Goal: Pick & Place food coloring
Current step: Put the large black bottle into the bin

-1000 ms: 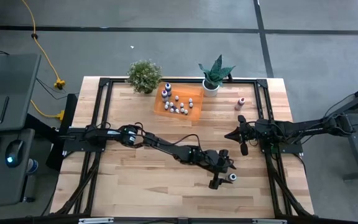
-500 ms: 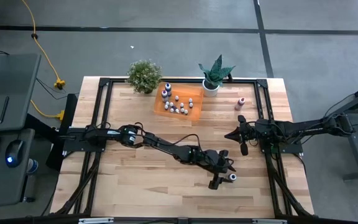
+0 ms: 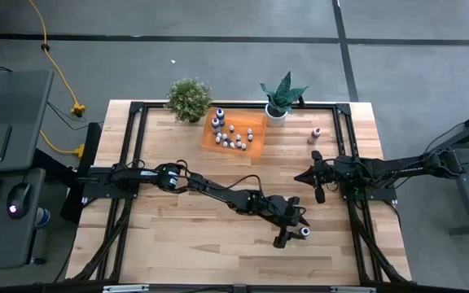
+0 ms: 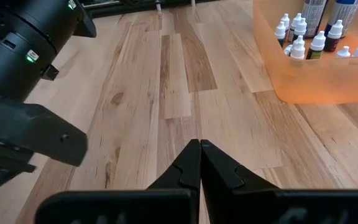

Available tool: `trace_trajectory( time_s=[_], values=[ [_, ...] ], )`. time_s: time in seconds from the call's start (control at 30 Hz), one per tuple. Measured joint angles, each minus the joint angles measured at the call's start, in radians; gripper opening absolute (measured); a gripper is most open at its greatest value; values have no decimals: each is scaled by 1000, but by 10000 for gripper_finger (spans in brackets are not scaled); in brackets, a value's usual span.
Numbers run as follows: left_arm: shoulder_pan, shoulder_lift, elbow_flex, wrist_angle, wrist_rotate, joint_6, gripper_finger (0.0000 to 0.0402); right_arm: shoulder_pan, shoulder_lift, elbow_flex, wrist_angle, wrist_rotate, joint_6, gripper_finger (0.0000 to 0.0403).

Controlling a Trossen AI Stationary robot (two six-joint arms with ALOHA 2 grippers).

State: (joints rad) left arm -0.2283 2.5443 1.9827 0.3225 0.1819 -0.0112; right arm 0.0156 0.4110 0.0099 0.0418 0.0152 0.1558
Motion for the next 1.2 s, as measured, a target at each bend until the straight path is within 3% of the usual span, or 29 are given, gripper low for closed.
trace_trajectory(
  time_s=[0.17,0.53,1.2],
  values=[
    [0,-1,32,-13,38,-21,226,0,0,0,0,0,0,0],
    [6,-3,42,-75,-15,-17,226,0,0,0,0,0,0,0],
    [6,-3,42,-88,-8,-16,225,0,0,0,0,0,0,0]
  ],
)
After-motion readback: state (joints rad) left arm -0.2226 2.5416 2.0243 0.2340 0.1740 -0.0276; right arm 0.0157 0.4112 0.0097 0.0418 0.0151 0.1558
